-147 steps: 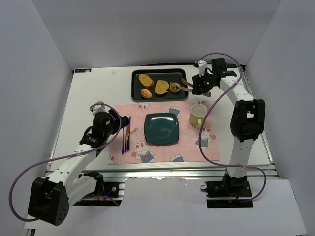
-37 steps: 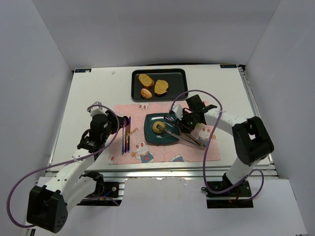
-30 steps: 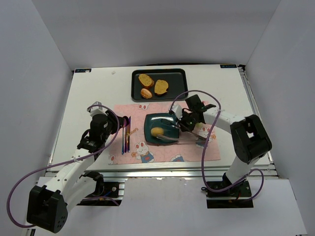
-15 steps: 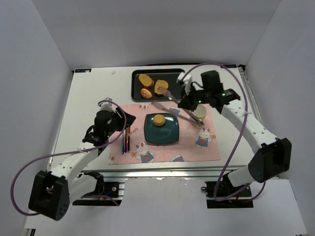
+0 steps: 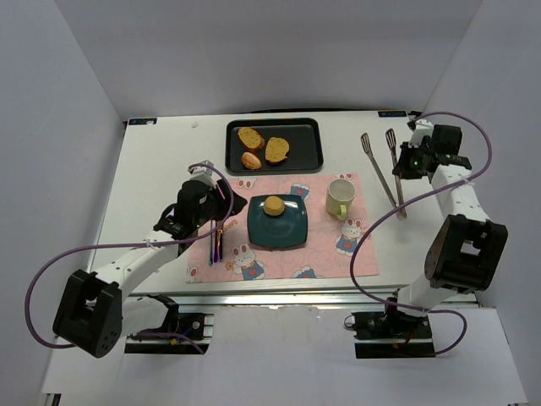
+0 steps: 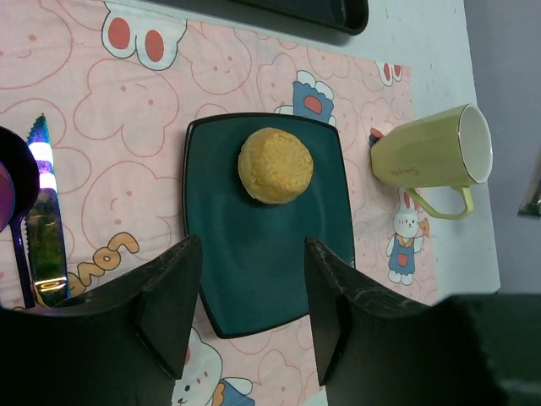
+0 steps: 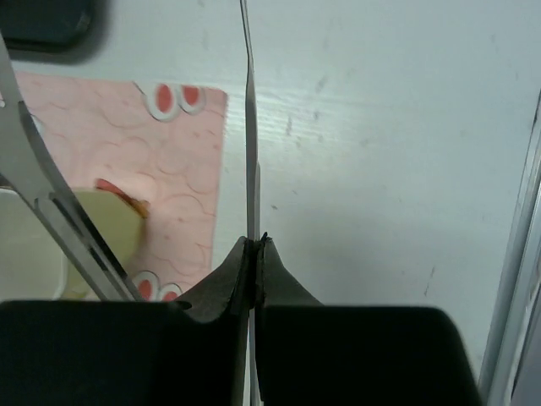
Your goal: Place the bread
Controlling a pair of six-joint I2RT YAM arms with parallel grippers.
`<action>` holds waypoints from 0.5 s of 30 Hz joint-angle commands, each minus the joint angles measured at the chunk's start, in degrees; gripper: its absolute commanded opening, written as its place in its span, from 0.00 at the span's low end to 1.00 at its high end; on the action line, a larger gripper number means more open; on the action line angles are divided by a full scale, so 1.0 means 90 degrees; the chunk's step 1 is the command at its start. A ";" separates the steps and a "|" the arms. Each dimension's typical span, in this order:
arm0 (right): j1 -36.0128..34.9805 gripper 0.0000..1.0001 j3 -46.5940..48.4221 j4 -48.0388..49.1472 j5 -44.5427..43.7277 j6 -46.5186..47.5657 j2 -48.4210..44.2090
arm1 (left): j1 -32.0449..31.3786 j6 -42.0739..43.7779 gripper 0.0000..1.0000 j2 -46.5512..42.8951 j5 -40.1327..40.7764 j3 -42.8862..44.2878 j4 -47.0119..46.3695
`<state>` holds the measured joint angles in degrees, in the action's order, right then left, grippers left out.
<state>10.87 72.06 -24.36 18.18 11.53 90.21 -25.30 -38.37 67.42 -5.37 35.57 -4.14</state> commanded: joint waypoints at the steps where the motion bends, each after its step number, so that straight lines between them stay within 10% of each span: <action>1: -0.0075 0.00 -0.0146 0.0297 -0.1006 0.0017 0.0488 | -0.0011 0.0103 0.61 -0.0100 0.0070 0.0041 -0.0057; 5: 0.0059 0.00 0.0235 -0.0102 -0.1084 -0.0075 0.1701 | -0.0048 0.0204 0.61 0.0113 -0.0047 0.0203 -0.0059; 15: 0.0140 0.40 0.0382 -0.0112 -0.0814 0.0211 0.1873 | -0.0281 0.0484 0.62 0.0593 0.0010 0.0706 0.0211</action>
<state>11.92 73.97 -24.73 10.04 11.74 110.07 -27.34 -35.26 72.66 -5.35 40.14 -2.57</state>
